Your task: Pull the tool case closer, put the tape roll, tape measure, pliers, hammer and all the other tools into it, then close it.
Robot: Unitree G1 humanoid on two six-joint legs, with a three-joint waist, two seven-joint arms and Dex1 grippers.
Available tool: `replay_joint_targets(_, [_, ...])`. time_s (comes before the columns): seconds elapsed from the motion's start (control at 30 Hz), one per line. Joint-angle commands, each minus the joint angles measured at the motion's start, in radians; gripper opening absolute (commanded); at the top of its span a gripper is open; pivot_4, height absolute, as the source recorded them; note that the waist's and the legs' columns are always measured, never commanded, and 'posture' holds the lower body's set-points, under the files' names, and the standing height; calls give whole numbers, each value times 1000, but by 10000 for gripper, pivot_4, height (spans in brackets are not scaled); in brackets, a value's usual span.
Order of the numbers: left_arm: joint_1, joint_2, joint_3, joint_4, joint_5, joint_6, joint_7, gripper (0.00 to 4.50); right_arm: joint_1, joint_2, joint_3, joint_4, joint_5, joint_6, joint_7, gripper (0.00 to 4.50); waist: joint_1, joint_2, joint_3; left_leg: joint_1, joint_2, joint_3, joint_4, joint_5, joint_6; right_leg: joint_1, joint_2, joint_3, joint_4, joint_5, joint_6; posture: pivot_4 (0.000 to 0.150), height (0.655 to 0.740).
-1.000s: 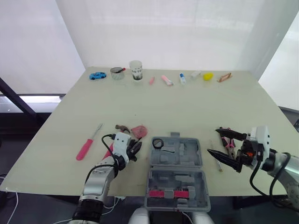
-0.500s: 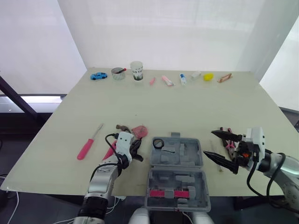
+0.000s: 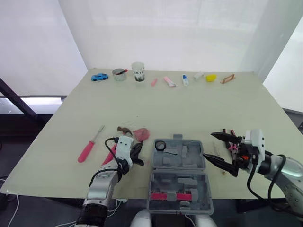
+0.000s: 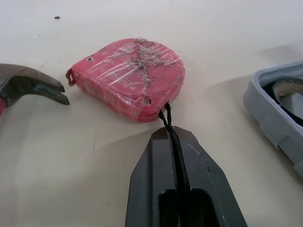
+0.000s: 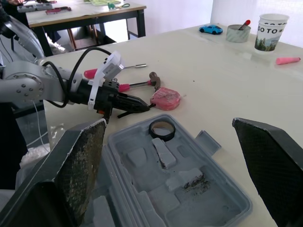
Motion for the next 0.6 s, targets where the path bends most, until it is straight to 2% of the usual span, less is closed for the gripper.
replay_joint_targets(0.03, [26, 15, 12, -56, -11, 14, -6, 524, -15, 1, -1, -34, 18, 3, 1, 45000, 0, 0, 0, 0, 0, 0, 0, 0, 0, 0, 0, 0, 0, 0, 0, 1500, 7400])
replay_joint_targets(0.37, [212, 85, 20, -265, -46, 39, -66, 524, -35, -9, 6, -43, 28, 23, 8, 45000, -9, 0, 1, 0, 1, 0, -1, 0, 0, -1, -1, 0, -1, -1, -1, 1500, 7400])
replay_joint_targets(0.6, [348, 163, 52, -419, -83, 92, -112, 524, -38, -47, 18, -49, 46, 33, 74, 45000, -10, 0, 2, 0, 2, 0, -1, 0, 0, -1, -1, 0, -2, -3, -4, 1500, 7400])
